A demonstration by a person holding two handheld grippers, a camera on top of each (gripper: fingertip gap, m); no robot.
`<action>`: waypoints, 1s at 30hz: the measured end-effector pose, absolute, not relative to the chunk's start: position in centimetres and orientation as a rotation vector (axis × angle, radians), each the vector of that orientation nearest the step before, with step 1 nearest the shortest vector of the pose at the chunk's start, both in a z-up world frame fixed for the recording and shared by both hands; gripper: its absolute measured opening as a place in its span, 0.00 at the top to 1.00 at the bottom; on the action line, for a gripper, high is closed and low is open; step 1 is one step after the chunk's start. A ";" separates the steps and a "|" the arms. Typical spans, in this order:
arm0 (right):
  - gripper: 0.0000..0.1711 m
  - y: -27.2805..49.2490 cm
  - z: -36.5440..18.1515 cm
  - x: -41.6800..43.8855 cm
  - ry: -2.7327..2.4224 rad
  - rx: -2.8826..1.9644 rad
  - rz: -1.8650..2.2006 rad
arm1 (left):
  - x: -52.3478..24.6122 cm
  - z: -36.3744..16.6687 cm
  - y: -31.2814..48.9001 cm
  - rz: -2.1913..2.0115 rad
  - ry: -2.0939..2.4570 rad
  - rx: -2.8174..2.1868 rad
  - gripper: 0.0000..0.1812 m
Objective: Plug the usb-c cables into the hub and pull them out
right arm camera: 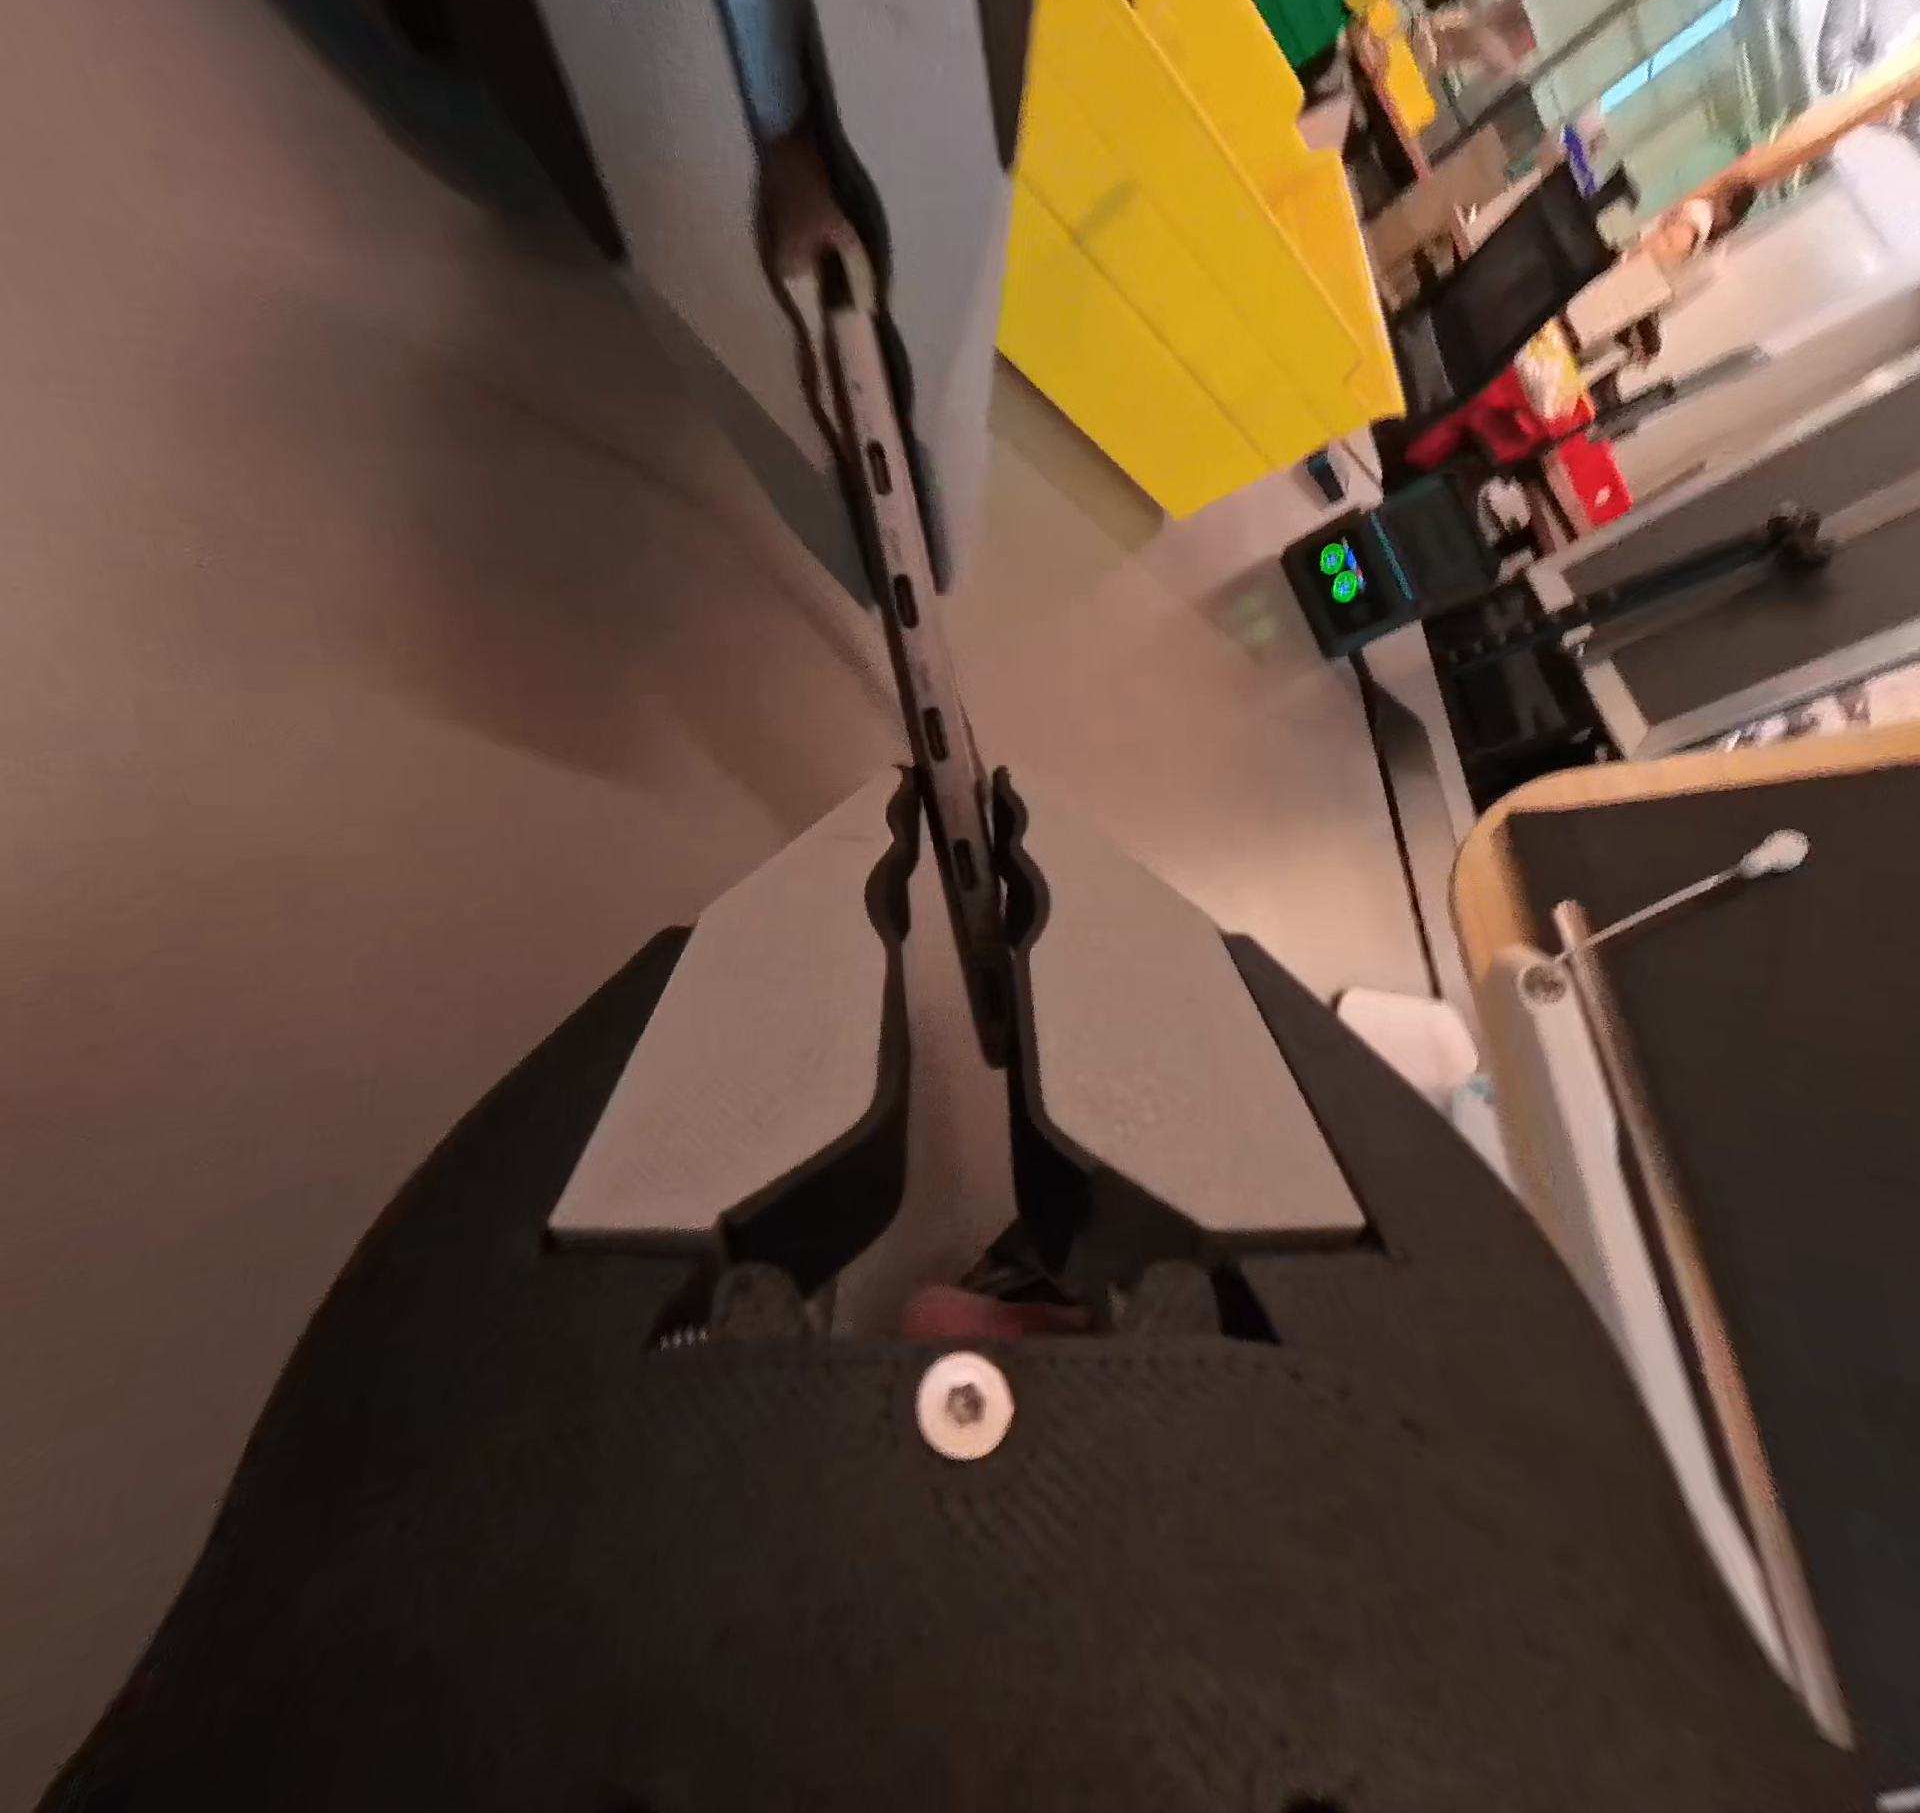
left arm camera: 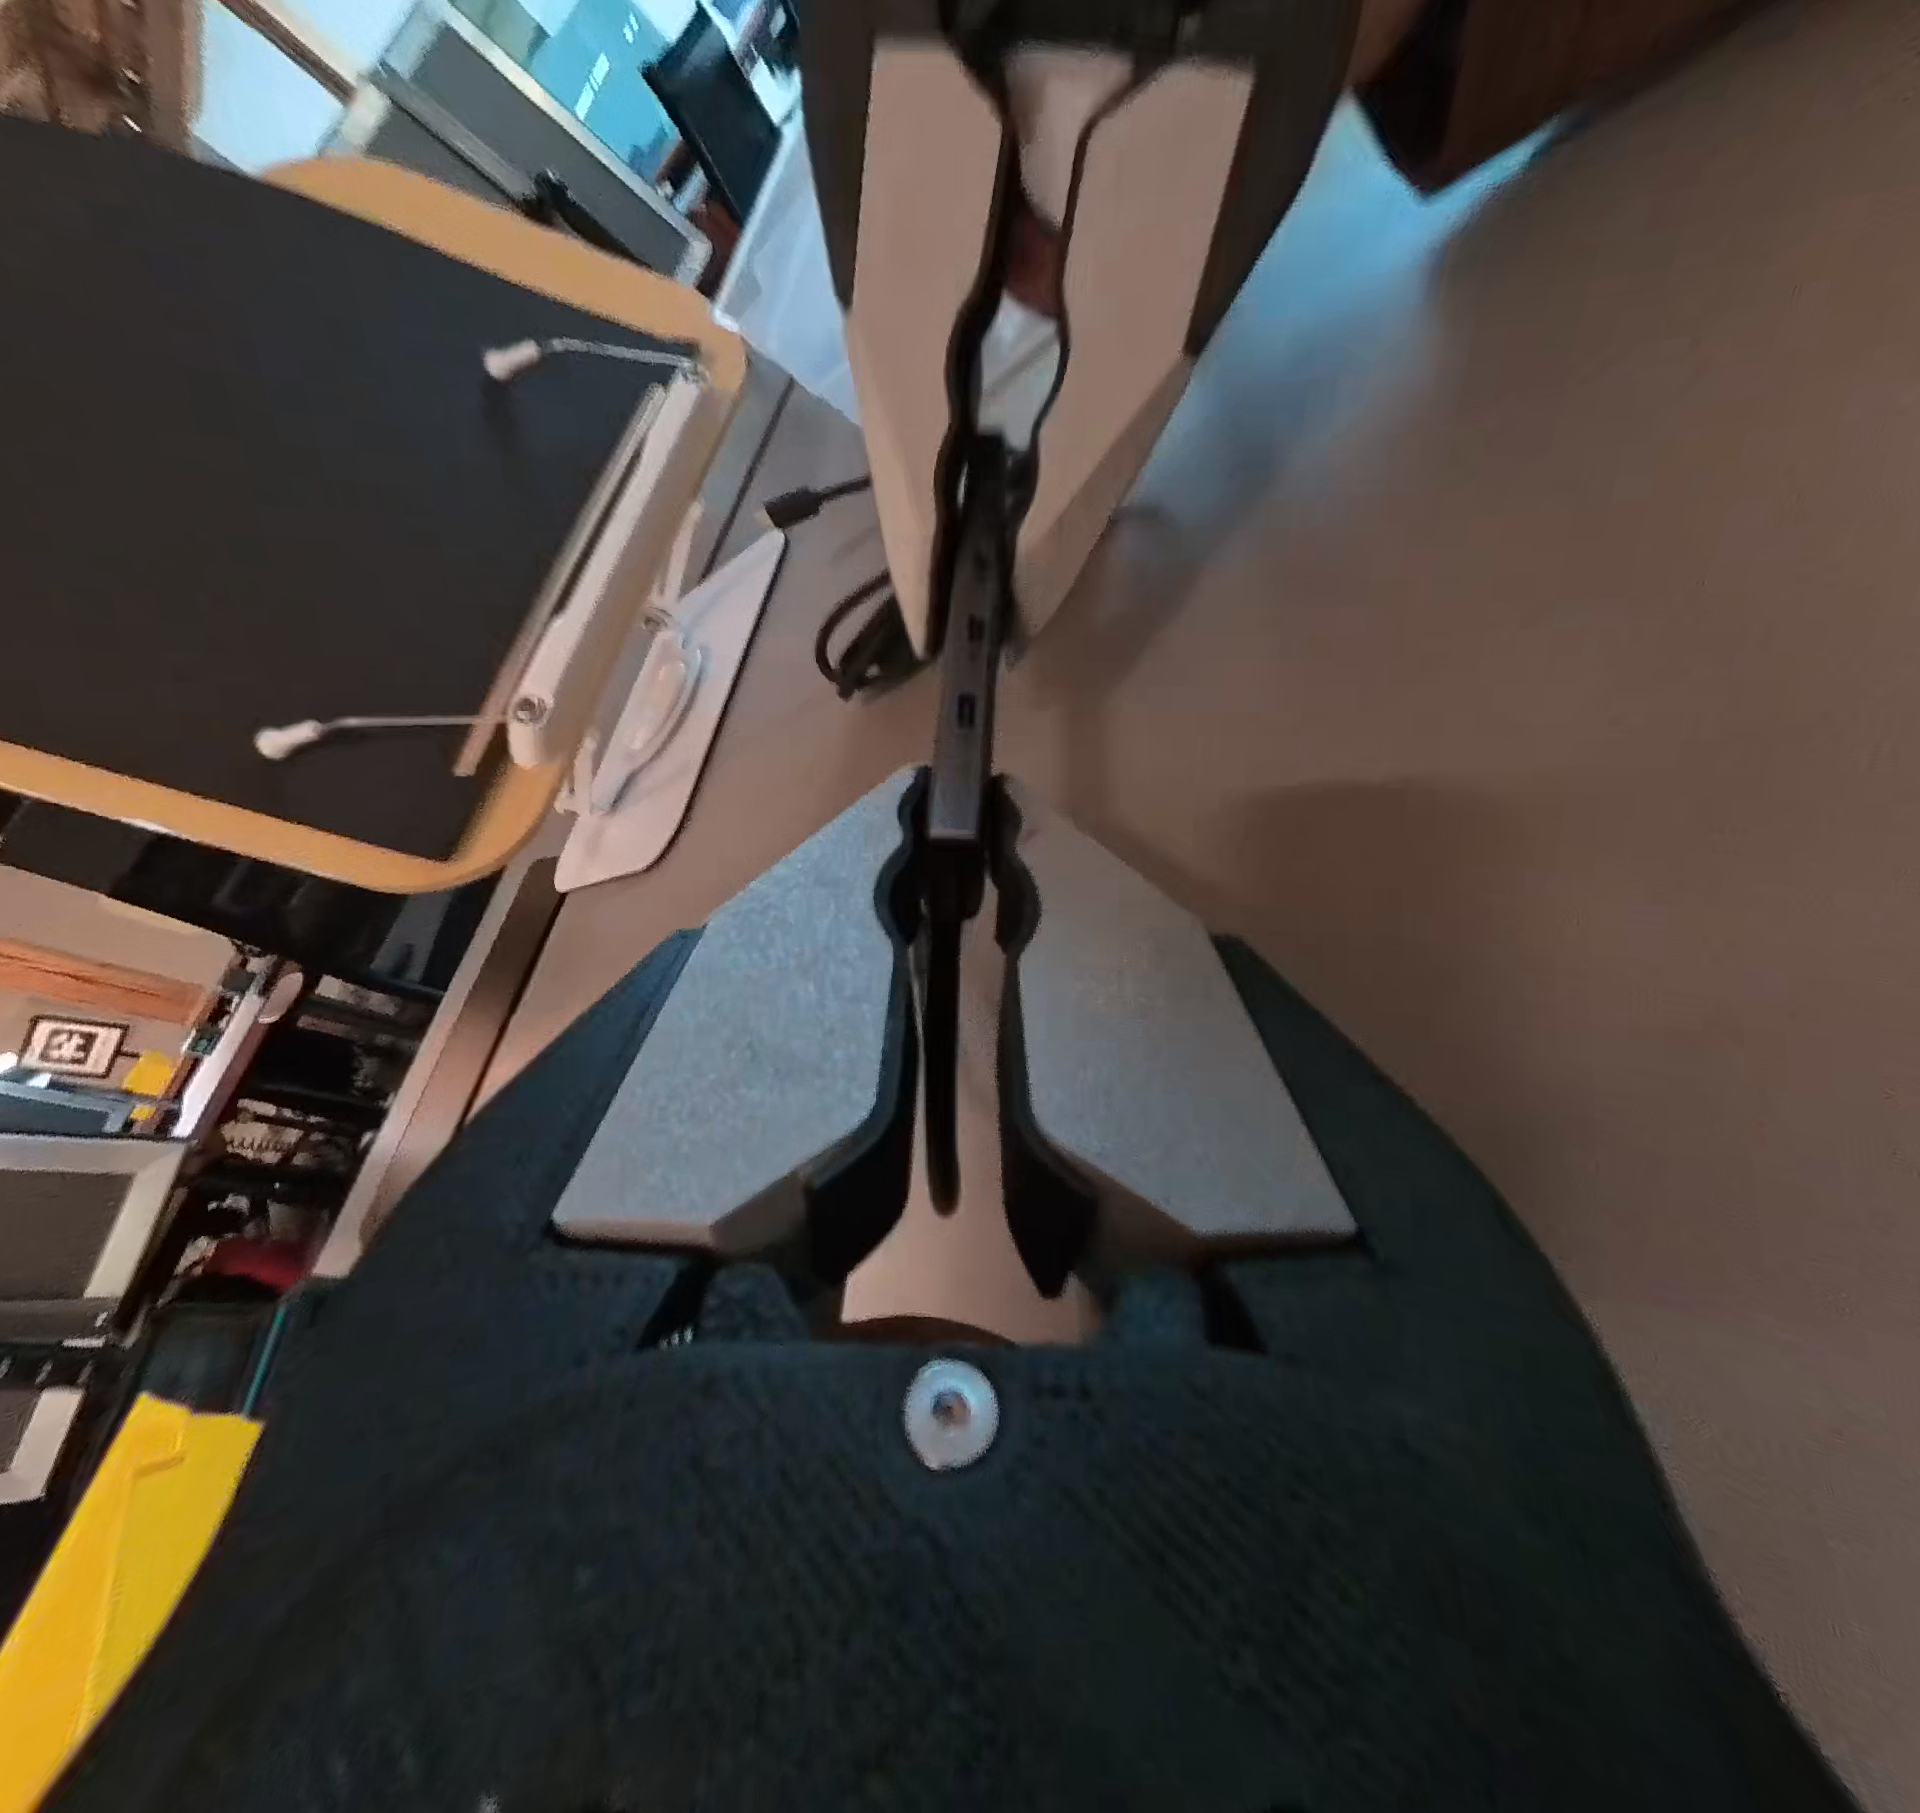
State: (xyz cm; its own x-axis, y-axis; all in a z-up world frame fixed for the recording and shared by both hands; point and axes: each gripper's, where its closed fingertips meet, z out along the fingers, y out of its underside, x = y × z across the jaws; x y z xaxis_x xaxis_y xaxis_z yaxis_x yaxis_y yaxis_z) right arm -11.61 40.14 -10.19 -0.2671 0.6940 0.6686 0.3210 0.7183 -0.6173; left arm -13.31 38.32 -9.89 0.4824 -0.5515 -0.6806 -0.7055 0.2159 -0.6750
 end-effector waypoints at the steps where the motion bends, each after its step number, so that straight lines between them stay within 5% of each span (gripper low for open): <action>1: 0.93 40.6 -10.4 -11.6 -1.857 -0.843 0.446 | -13.0 -9.6 38.2 0.142 1.167 -1.434 0.96; 6: 0.88 43.3 -11.0 -11.1 -1.769 -1.180 0.515 | -13.5 -10.1 39.2 0.287 1.166 -1.443 0.96; 14: 0.94 50.9 -6.6 -6.3 -1.127 -1.641 0.811 | -18.4 -9.0 41.8 0.495 0.971 -1.516 0.96; 19: 0.89 51.3 -11.4 -7.0 -1.236 -1.821 0.641 | -18.9 -9.0 42.2 0.520 0.946 -1.519 0.96; 21: 0.99 50.7 -13.1 -7.1 -1.322 -1.867 0.569 | -19.1 -9.1 42.4 0.541 0.937 -1.527 0.96; 30: 1.00 45.8 -14.1 -5.9 -1.599 -1.819 0.737 | -19.4 -9.7 42.7 0.553 0.939 -1.549 0.96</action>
State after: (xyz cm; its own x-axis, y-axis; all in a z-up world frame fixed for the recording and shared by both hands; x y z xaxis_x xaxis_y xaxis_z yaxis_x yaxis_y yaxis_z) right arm -5.89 45.80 -14.08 0.1198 0.9926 -0.0189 0.6595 -0.0938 -0.7458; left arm -19.44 42.70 -9.67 0.5640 -0.2574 -0.7846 -0.8109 0.0065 -0.5851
